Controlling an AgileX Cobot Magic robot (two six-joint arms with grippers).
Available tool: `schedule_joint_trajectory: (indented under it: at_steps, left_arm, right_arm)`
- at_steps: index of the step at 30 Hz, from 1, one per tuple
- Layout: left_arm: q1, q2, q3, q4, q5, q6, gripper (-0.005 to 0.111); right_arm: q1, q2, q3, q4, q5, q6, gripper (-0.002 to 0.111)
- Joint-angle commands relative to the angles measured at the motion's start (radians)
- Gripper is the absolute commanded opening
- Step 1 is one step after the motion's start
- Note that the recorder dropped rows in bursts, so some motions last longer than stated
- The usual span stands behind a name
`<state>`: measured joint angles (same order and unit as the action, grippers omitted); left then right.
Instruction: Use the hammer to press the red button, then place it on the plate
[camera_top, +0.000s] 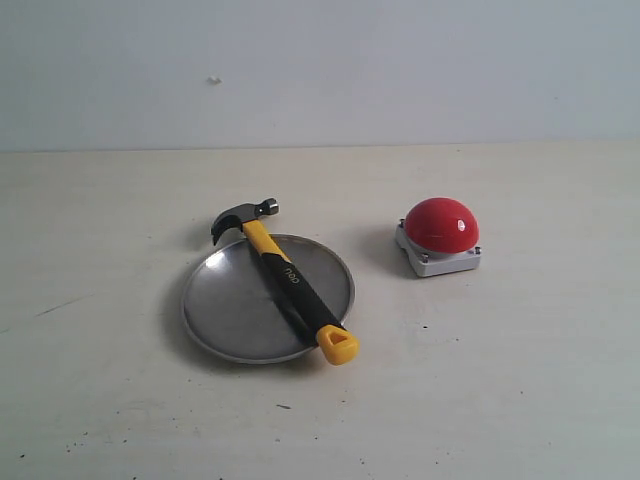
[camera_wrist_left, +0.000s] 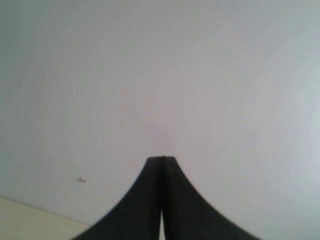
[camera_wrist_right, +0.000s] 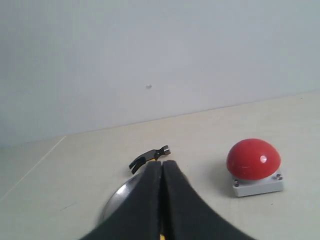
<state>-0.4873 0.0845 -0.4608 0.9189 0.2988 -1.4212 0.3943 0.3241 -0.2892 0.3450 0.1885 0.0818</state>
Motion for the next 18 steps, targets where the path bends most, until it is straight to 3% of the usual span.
schedule_joint_trajectory:
  at_steps: [1,5,11,18]
  left_arm:
    - [0.003,-0.004,-0.005,0.003,0.006,0.006,0.0]
    - [0.003,-0.004,-0.005,0.003,0.006,0.006,0.0]
    - [0.003,-0.004,-0.005,0.003,0.006,0.006,0.0]
    - [0.003,-0.004,-0.005,0.003,0.006,0.006,0.0]
  right_arm:
    - [-0.065,-0.059,0.032,-0.101,0.004,-0.013,0.0]
    - [-0.113,-0.115,0.134,-0.117,-0.022,-0.009,0.0]
    - [-0.146,-0.205,0.285,-0.001,-0.226,0.001,0.0]
    - [-0.195,-0.298,0.289,0.0,-0.235,-0.006,0.0]
